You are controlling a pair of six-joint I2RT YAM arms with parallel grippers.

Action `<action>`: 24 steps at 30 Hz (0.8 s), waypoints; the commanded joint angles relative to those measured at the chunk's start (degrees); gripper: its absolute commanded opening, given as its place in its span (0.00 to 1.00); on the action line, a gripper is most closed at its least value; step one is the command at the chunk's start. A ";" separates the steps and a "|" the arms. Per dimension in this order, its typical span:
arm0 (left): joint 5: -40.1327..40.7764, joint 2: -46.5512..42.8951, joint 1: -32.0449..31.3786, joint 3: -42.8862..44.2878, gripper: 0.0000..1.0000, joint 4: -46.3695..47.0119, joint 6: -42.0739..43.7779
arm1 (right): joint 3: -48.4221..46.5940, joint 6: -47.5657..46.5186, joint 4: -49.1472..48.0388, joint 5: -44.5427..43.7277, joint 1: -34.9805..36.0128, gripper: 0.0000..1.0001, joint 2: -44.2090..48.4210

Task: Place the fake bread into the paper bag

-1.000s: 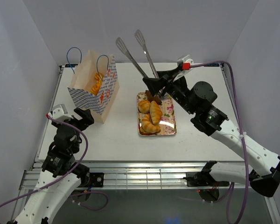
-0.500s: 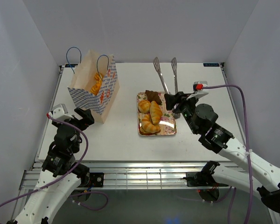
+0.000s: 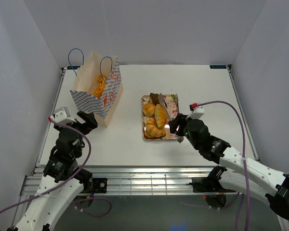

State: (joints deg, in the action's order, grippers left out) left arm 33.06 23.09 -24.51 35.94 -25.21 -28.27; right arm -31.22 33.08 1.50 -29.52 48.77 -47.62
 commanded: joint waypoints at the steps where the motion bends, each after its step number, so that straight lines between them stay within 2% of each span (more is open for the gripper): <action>1: -1.07 0.11 -0.18 0.09 0.98 0.78 0.76 | 0.37 2.69 -2.11 4.36 -0.08 0.63 -2.82; 9: -1.59 0.29 -0.18 0.09 0.98 0.95 0.94 | -2.96 2.08 1.75 7.81 -0.08 0.63 -11.09; 24: -2.38 0.55 -0.18 -0.08 0.98 1.30 1.11 | -4.37 1.72 3.16 9.92 -0.08 0.63 -12.41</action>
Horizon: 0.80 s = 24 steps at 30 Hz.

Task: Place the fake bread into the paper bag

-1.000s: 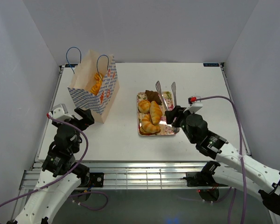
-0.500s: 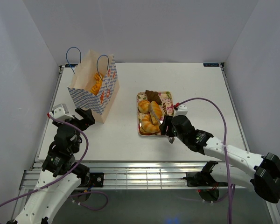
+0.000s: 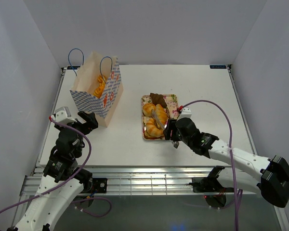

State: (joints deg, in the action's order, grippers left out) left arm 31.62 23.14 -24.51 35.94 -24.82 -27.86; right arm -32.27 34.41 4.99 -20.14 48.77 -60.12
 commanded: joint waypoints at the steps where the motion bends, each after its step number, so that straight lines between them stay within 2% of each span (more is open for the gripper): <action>1: -0.86 0.42 -0.18 0.00 0.98 0.91 0.70 | -3.58 0.30 0.01 0.80 0.00 0.62 0.18; 3: -0.94 0.42 -0.18 -0.08 0.98 0.82 0.70 | -4.37 0.30 0.89 1.07 -0.08 0.59 0.79; 11: -1.03 0.42 -0.18 -0.08 0.98 0.91 0.79 | -5.87 -1.28 1.68 -0.07 -0.08 0.36 5.01; 19: -1.21 0.42 -0.18 -0.08 0.98 0.91 0.87 | -11.14 -4.44 5.90 -4.90 -0.08 0.34 8.78; 24: -1.21 0.51 -0.18 -0.08 0.98 1.00 0.87 | -16.15 -7.95 4.50 -7.10 -0.08 0.33 11.16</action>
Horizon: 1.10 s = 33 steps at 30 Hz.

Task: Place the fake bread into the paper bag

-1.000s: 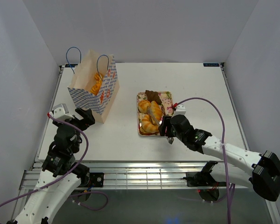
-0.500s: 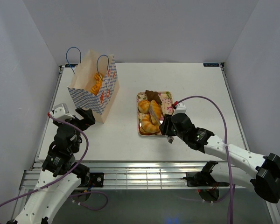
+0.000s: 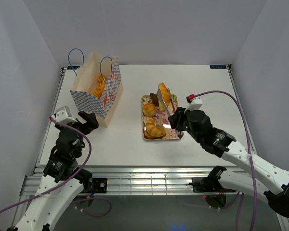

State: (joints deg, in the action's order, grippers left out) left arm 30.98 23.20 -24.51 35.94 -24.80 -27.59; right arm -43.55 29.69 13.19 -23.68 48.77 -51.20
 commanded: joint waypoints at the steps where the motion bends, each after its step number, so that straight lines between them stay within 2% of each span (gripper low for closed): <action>1: -0.57 0.44 -0.18 -0.08 0.98 0.89 0.61 | -5.66 -3.93 -4.13 -3.83 0.00 0.33 2.24; 9: -0.57 0.62 -0.18 -0.08 0.98 0.98 0.70 | -11.63 -13.16 -15.62 3.10 -0.08 0.33 0.14; 19: -0.75 0.62 -0.18 -0.17 0.98 0.98 0.70 | -22.36 -14.31 -25.74 19.79 -0.08 0.33 -11.37; 25: -0.84 0.88 -0.18 -0.17 0.98 1.07 0.70 | -30.71 -13.08 -28.65 30.51 -0.08 0.34 -19.72; 33: -1.01 0.79 -0.18 -0.17 0.98 0.98 0.70 | -40.63 -11.15 -30.68 35.90 -0.08 0.35 -29.83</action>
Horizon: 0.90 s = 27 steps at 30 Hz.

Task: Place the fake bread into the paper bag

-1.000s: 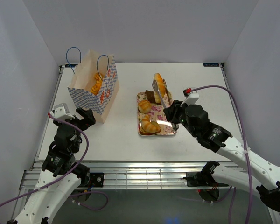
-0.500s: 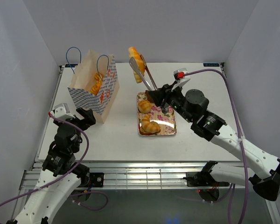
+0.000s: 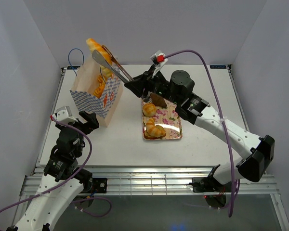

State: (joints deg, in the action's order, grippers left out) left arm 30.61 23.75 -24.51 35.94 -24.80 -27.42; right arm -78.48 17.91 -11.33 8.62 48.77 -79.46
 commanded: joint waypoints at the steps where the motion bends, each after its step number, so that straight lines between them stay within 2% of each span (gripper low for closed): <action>1: -0.73 0.25 -0.18 -0.17 0.98 0.98 0.52 | -6.77 0.72 -6.07 3.86 -0.08 0.35 -2.44; 7: -0.82 0.07 -0.18 -0.17 0.98 0.98 0.44 | -13.97 1.16 -4.75 4.91 -0.08 0.35 -9.12; 20: 1.20 -1.42 -0.62 -0.17 0.98 0.63 -0.18 | -17.94 2.92 -4.93 6.58 0.01 0.37 -16.60; 27: 1.12 -1.42 -0.71 -0.17 0.98 0.71 -0.27 | -18.99 3.18 -3.96 6.93 -0.08 0.44 -17.92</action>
State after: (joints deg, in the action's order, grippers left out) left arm 31.09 22.59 -24.97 35.94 -24.80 -27.51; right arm -93.45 20.84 -11.68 14.70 48.77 -97.76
